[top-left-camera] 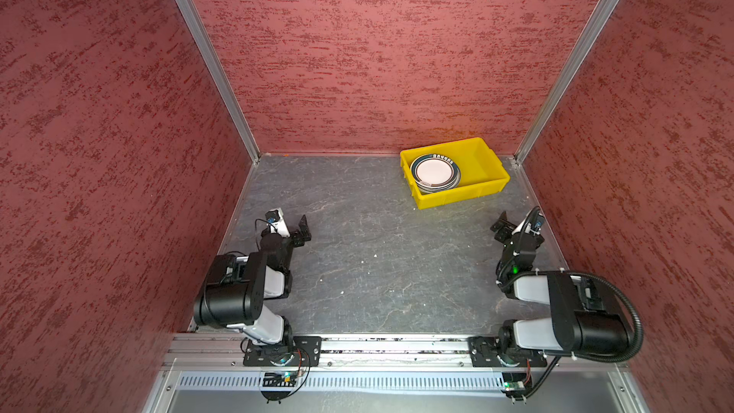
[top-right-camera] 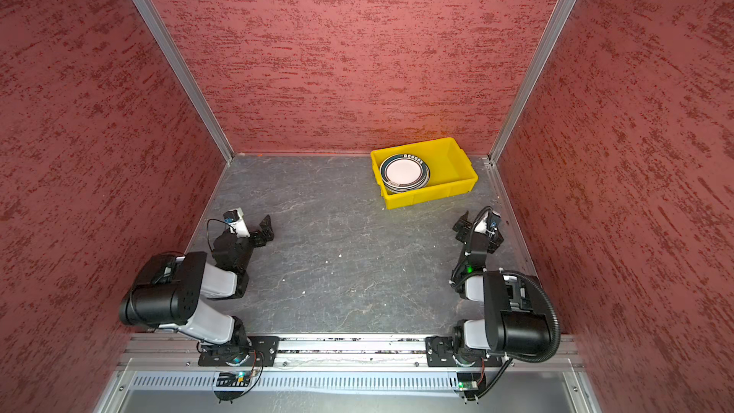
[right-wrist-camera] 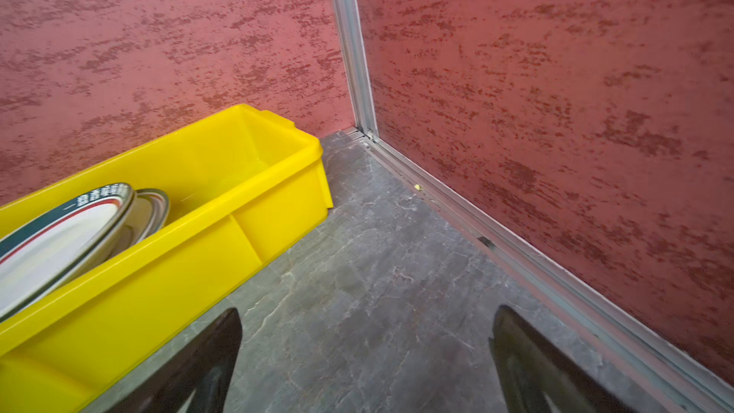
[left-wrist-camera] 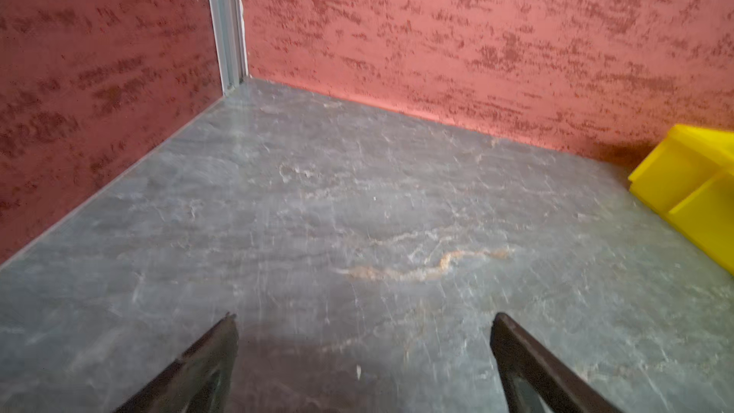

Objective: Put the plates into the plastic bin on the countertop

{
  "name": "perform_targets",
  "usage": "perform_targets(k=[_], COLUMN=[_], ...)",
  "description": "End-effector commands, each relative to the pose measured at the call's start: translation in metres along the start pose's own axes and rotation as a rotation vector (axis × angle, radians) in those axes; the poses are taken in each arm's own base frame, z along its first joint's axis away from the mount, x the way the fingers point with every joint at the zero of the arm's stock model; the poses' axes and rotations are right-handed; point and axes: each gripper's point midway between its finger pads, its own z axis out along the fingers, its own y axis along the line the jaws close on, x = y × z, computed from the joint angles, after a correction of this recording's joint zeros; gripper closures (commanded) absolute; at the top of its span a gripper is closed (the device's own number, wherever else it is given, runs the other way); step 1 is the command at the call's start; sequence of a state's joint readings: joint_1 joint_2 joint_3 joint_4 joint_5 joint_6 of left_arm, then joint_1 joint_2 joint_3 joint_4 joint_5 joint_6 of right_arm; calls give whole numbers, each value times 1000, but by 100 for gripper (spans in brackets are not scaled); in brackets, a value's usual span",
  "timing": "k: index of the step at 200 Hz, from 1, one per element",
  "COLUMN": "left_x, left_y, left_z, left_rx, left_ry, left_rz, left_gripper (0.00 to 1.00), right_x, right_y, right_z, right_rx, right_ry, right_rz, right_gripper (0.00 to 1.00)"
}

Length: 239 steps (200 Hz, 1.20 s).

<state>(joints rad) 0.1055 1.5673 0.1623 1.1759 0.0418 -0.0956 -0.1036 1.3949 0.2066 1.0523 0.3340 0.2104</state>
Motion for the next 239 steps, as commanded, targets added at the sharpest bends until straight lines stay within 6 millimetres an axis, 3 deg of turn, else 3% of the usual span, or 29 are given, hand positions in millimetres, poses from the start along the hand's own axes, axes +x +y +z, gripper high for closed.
perform_targets(k=[1, 27, 36, 139, 239], left_x=[-36, -29, -24, -28, -27], left_y=[-17, -33, -39, -35, -35], left_z=[1, 27, 37, 34, 37], left_rx=[74, 113, 123, 34, 74], left_ry=[-128, 1, 68, 15, 47], left_rz=[48, 103, 127, 149, 124], left_gripper=[1, 1, 1, 1, 1], right_x=[-14, -7, 9, 11, 12], right_y=[25, 49, 56, 58, 59], right_z=[6, 13, 17, 13, 13], right_rx=[-123, -232, -268, -262, -245], right_ry=[-32, 8, 46, 17, 14], right_rz=[-31, -95, -121, -141, -157], right_gripper=[1, 1, 1, 1, 1])
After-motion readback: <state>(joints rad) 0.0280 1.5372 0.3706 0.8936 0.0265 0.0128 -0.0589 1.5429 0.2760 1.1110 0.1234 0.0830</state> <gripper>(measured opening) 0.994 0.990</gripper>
